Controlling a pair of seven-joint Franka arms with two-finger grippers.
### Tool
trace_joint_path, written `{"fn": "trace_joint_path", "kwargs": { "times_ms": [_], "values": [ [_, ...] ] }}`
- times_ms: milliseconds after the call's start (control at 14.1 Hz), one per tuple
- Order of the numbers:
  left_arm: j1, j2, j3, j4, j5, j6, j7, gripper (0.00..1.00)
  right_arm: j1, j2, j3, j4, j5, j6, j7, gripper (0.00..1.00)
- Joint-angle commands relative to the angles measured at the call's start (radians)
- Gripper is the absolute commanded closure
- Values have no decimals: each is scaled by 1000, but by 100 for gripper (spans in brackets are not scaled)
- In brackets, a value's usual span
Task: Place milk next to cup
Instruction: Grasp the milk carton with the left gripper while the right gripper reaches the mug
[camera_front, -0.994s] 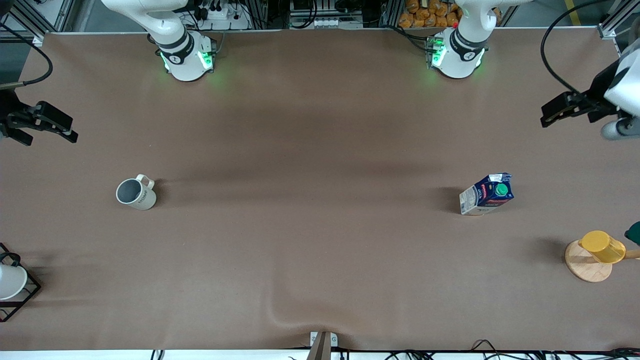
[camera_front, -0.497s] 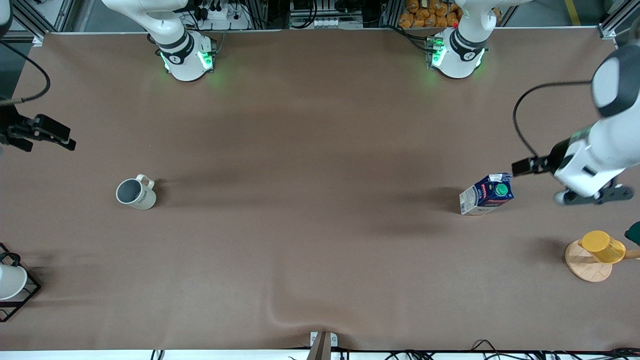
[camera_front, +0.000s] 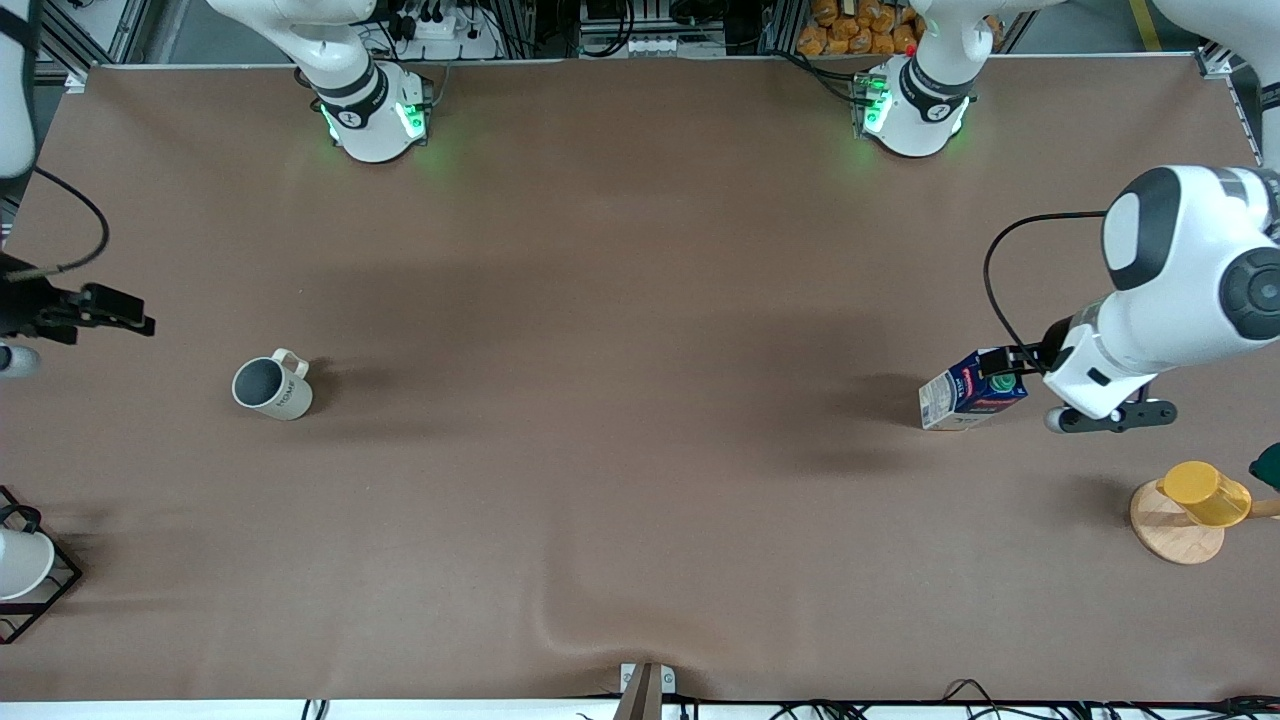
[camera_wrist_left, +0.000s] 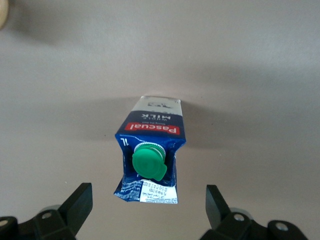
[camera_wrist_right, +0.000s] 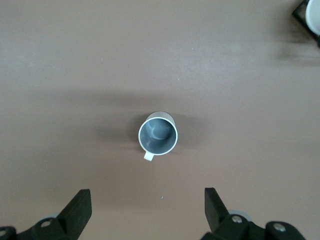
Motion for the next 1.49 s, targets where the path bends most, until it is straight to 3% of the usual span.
{"fn": "trace_joint_path", "kwargs": {
  "times_ms": [0,426,781,1136,1207,1349,1420],
  "values": [
    [9,-11,-3,-33,23,21,26,0,-12,13,10,-124,5,120,-12,0],
    [11,42,0,-28,48,61,25,0,-4,56,12,-345,10,429,-13,0],
    [11,49,0,-36,48,61,23,0,-27,173,12,-347,17,542,-108,0],
    [15,65,0,-40,48,64,23,0,-53,235,15,-348,20,617,-142,17],
    [14,66,0,-39,48,66,23,0,-61,243,16,-348,36,621,-144,30],
    [14,68,0,-33,48,67,23,0,-52,243,16,-359,60,618,-144,89],
    [14,75,0,-33,48,72,22,4,-52,243,16,-361,60,616,-144,100]
  ]
}}
